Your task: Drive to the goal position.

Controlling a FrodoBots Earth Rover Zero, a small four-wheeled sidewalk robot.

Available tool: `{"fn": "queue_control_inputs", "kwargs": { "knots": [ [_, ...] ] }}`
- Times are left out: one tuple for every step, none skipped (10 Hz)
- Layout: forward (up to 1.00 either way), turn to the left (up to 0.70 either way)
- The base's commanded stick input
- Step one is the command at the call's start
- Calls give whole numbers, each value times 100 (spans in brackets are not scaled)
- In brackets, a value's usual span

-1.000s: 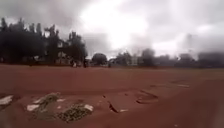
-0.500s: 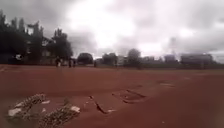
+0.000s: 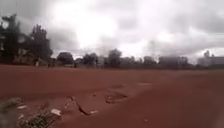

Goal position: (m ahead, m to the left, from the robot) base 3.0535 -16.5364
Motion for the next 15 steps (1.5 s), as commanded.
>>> {"fn": "queue_control_inputs", "kwargs": {
  "knots": [
    [0, -70],
    [0, -70],
    [0, -70],
    [0, -70],
    [0, -70],
    [0, -70],
    [0, -70],
    [0, -70],
    [0, -70],
    [0, -70],
    [0, -70],
    [0, -70],
    [0, -70],
    [0, -70],
    [0, -70]
  ]
}}
